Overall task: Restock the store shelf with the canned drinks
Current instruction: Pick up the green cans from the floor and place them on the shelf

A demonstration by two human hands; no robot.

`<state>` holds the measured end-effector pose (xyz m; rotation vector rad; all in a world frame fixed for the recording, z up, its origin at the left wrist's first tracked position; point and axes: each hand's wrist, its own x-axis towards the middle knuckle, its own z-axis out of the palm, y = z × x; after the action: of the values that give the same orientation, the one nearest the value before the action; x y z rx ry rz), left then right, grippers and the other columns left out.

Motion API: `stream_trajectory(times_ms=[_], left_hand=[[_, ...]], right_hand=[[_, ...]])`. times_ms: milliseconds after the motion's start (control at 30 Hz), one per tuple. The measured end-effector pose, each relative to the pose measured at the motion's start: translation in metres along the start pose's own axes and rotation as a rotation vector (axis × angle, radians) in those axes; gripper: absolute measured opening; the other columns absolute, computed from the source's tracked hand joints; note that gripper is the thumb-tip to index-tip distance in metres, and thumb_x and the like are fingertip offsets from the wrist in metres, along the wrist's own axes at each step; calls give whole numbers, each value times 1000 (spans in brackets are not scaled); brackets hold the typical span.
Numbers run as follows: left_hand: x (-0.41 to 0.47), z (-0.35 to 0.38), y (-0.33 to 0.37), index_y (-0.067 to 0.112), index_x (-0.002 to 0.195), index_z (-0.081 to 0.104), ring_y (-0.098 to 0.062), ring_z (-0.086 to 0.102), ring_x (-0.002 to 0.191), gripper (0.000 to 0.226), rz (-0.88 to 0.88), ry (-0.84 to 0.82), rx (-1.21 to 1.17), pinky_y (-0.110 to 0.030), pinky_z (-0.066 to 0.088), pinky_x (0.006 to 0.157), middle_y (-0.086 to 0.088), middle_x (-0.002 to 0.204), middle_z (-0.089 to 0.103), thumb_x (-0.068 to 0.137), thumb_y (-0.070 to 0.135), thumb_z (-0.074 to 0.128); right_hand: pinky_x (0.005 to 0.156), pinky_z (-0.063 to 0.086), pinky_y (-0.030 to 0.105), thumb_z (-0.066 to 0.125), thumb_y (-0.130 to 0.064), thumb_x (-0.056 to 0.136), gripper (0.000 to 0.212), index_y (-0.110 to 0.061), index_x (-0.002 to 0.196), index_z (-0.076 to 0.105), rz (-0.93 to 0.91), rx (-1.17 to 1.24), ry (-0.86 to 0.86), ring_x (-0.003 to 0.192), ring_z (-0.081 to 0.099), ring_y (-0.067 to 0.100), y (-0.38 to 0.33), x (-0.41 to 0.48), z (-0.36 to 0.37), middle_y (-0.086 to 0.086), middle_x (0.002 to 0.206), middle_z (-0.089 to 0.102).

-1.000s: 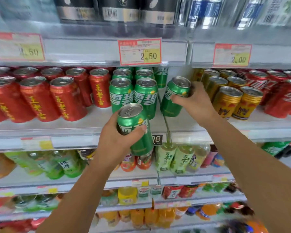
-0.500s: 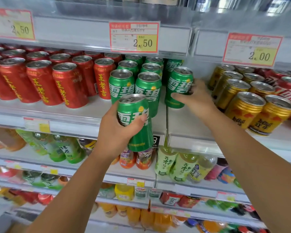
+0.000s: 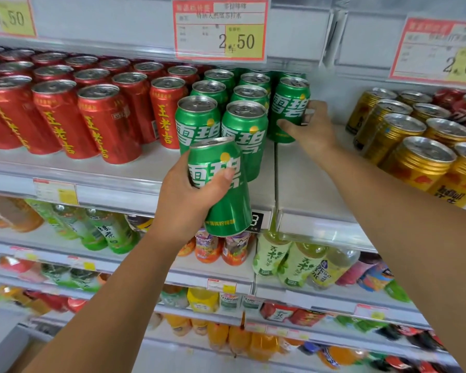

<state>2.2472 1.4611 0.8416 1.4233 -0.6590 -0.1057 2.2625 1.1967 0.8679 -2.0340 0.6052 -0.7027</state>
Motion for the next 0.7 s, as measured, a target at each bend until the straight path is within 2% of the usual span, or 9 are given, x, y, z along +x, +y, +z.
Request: stream_trajectory(times_ms=[67,233,367,433,533,600,700], left_hand=[[1,0,-1,17,117,61,-19,70,101,55,-6,-4,-2,-38,58,83,-2,109,72,72,49,67],[0,0,-2,24,112,62,-16,70,99,49,-23,3,-7,-33,58,82,3,105,73,71,50,67],[-1,0,3,27,110,62,-14,71,98,46,-42,-37,-3,-30,58,79,6,104,74,69,48,69],[-2,-2,10,28,110,63,-11,71,97,46,-57,-82,11,-25,57,77,8,103,74,68,47,71],[-4,-5,19,28,112,63,-10,70,98,48,-57,-140,20,-23,56,77,8,105,74,68,43,74],[-6,-1,23,29,115,62,-10,70,100,51,-52,-149,13,-24,56,79,8,107,73,67,41,76],[-6,12,31,27,119,61,-9,69,102,57,-23,-125,35,-30,57,84,8,110,72,67,41,79]], right_hand=[[78,39,17,73,-28,84,64,-11,133,35,-13,-3,-5,102,53,11,-1,0,3,1,113,55],[86,41,21,72,-29,85,65,-13,134,33,-9,15,-8,104,54,12,0,-3,5,6,122,59],[91,36,21,72,-35,84,79,-14,142,23,75,-7,-41,121,49,18,-7,-15,0,8,132,49],[89,35,20,70,-34,86,71,-16,141,29,41,-39,6,123,48,19,-14,-34,-9,7,133,49],[89,41,20,65,-27,89,44,-19,128,47,-122,3,43,113,56,11,-26,-87,-22,-9,114,57],[100,42,24,64,-27,86,46,-26,129,50,-151,73,-81,115,56,4,-27,-126,-29,-14,115,62],[107,38,29,66,-38,74,69,-37,138,42,-195,175,-379,124,49,-2,-36,-170,-33,-22,130,56]])
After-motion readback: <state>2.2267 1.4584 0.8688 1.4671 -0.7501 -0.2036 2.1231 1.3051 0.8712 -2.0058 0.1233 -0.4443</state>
